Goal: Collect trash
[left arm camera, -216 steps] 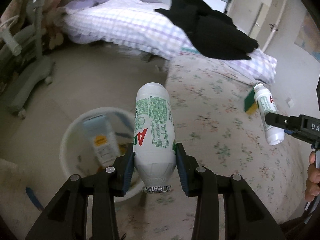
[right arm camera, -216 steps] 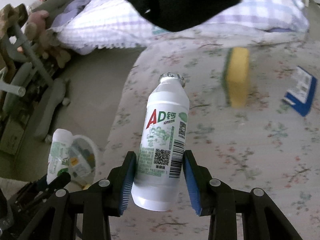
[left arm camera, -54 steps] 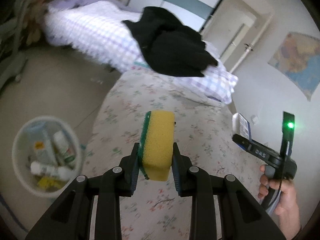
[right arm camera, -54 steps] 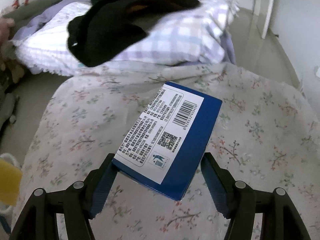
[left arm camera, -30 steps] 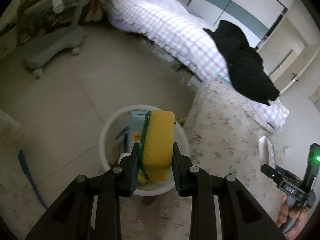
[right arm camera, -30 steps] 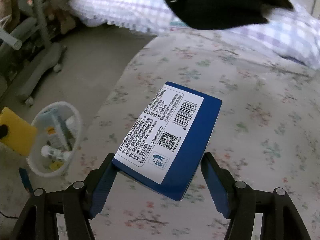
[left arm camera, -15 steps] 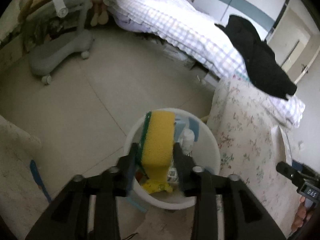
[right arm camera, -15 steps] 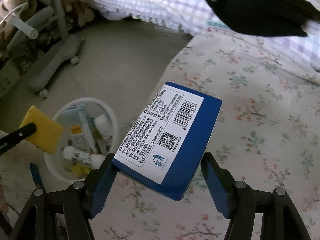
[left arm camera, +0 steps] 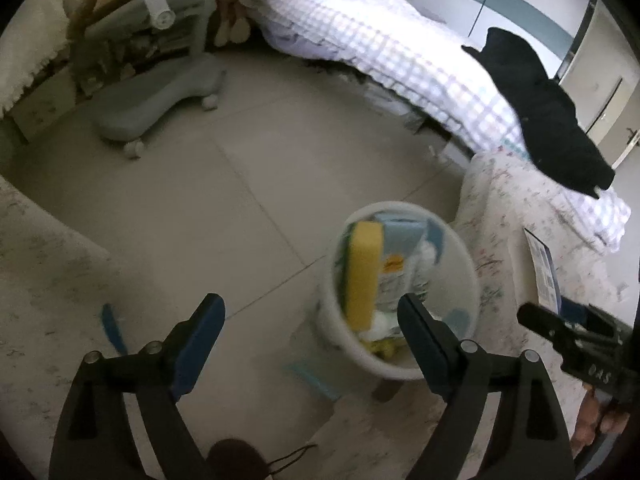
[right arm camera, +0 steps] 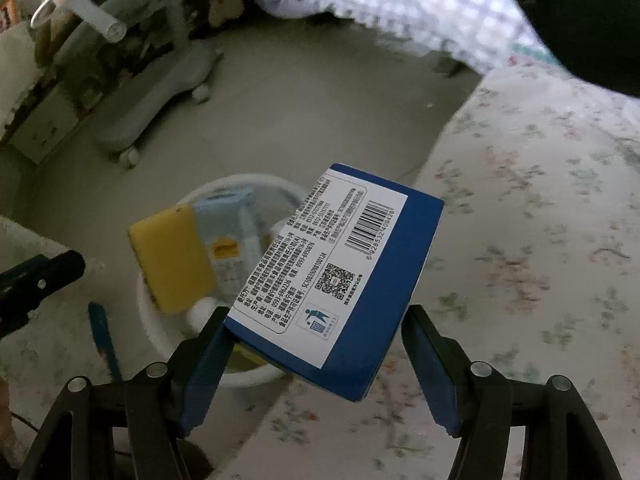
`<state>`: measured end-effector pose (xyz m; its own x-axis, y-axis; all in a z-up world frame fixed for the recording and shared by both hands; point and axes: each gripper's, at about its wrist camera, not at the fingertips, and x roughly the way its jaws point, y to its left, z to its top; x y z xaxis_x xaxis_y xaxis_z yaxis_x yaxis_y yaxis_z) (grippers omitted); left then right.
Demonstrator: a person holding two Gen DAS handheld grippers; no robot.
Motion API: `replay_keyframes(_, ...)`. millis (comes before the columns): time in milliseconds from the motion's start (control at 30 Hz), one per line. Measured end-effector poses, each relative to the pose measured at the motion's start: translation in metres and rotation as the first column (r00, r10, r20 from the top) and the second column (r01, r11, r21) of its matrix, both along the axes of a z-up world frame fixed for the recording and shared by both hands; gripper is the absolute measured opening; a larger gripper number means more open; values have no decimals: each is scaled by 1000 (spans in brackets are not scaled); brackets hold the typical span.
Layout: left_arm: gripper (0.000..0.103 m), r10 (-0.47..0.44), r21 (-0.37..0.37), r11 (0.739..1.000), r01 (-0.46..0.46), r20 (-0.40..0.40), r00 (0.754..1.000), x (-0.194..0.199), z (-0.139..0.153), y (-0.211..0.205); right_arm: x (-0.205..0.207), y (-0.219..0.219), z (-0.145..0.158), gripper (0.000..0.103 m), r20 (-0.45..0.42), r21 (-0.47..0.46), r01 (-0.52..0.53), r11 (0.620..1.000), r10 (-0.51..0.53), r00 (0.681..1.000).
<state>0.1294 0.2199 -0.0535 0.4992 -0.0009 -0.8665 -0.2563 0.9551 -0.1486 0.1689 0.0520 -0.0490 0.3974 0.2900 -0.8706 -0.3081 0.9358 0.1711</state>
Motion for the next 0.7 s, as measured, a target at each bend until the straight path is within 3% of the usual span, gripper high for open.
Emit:
replay_keyframes(367, 91, -10, 37, 999, 10, -9, 1000, -12, 0, 9, 19, 31, -24, 74, -55, 49, -22, 999, 25, 998)
replay_keyframes(467, 92, -14, 40, 999, 14, -13, 1000, -13, 0, 9, 23, 31, -28, 80, -76, 71, -6, 997, 11, 997)
replay_keyframes(500, 93, -15, 41, 999, 15, -13, 1000, -14, 0, 9, 24, 30, -28, 84, -74, 78, 4, 997, 2, 997)
replay_keyframes(700, 99, -26, 33, 999, 26, -7, 1000, -21, 4, 1, 17, 18, -13, 85, -64, 94, 27, 995, -21, 998)
